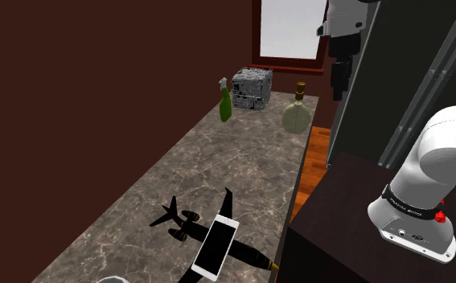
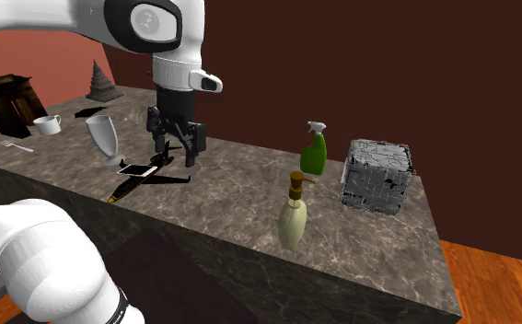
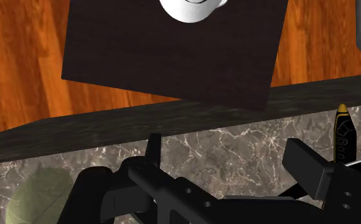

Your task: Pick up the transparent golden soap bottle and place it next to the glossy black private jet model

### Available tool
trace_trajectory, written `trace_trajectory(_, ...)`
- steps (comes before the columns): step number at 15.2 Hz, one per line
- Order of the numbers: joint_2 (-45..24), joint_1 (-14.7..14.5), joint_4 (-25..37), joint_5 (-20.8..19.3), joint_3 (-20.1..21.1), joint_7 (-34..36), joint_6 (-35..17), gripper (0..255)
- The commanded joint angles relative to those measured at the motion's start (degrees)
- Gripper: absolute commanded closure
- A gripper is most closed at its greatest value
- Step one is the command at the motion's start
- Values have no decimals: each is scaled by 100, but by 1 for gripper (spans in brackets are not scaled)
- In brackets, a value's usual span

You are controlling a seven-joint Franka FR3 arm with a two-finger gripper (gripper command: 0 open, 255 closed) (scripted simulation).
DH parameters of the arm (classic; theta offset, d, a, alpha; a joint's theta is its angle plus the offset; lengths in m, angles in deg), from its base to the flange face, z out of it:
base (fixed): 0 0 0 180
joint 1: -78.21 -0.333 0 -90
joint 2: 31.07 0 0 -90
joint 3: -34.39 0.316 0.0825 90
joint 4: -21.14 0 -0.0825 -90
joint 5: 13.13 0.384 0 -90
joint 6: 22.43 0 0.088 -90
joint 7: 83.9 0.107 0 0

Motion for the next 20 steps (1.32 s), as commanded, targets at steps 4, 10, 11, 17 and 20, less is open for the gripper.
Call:
trace_trajectory(4, -33, 82, -263, -235, -376, -541, -624, 0)
trace_trajectory(10, -433, 183, -535, -530, -1184, -1630, -1942, 0)
trace_trajectory(11, -542, 183, -545, -548, -1326, -1818, -2165, 0)
trace_trajectory(17, -1409, 24, -379, -363, -2220, -3054, -3440, 0)
trace_trajectory(20, -1958, -186, -150, -16, -2705, -3787, -3986, 0)
